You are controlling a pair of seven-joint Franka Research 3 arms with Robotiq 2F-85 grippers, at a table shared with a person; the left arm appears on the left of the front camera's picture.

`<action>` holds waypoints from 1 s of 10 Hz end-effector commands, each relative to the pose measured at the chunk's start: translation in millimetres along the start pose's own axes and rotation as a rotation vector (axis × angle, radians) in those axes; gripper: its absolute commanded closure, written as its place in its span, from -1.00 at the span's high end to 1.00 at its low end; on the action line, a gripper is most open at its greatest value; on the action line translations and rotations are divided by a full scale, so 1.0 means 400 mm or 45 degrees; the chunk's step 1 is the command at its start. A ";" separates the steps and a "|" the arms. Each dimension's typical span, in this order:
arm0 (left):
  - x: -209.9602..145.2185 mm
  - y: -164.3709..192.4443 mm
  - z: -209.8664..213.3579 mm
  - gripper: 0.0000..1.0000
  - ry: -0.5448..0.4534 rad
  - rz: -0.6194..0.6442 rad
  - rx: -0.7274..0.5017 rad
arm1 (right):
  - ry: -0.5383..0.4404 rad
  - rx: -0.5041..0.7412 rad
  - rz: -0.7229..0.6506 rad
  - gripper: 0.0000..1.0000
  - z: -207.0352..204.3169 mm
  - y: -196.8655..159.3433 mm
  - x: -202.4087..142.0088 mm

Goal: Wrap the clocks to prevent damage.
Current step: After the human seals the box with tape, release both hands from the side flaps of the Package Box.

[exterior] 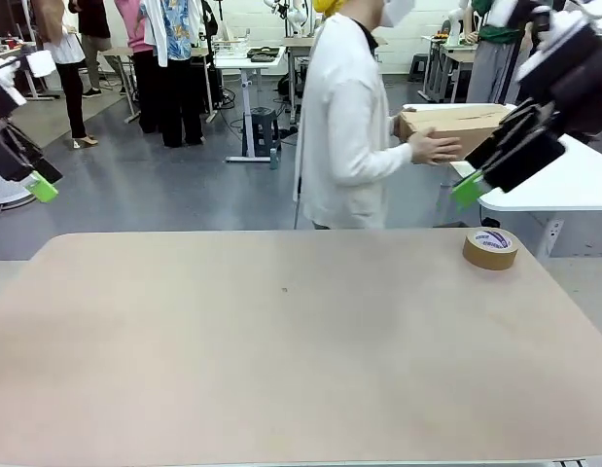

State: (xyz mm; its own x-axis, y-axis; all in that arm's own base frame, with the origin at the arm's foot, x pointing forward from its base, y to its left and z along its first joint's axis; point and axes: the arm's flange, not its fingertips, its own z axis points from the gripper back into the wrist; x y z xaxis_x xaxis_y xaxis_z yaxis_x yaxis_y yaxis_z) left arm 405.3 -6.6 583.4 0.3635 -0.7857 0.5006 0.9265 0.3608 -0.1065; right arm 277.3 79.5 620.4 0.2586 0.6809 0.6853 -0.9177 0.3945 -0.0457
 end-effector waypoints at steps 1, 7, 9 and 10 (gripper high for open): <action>-0.056 0.054 0.036 1.00 -0.236 -0.190 -0.137 | -0.273 0.245 0.112 1.00 0.052 -0.074 -0.070; -0.224 0.081 0.179 1.00 -0.783 -0.248 -0.270 | -0.550 0.229 0.054 1.00 0.125 -0.140 -0.253; -0.262 0.079 0.190 1.00 -0.790 -0.225 -0.282 | -0.514 0.210 0.050 1.00 0.137 -0.131 -0.260; -0.279 0.072 0.188 1.00 -0.795 -0.196 -0.227 | -0.497 0.196 0.045 1.00 0.145 -0.128 -0.257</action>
State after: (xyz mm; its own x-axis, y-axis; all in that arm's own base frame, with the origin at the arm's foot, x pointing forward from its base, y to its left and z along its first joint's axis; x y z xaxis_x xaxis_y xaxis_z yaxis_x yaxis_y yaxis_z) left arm 384.6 132.0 590.8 0.1709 -0.3682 0.9139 0.9836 0.1179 -0.1365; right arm 283.5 -52.5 589.6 0.1392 0.3824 0.9135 -0.9645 0.2614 0.0376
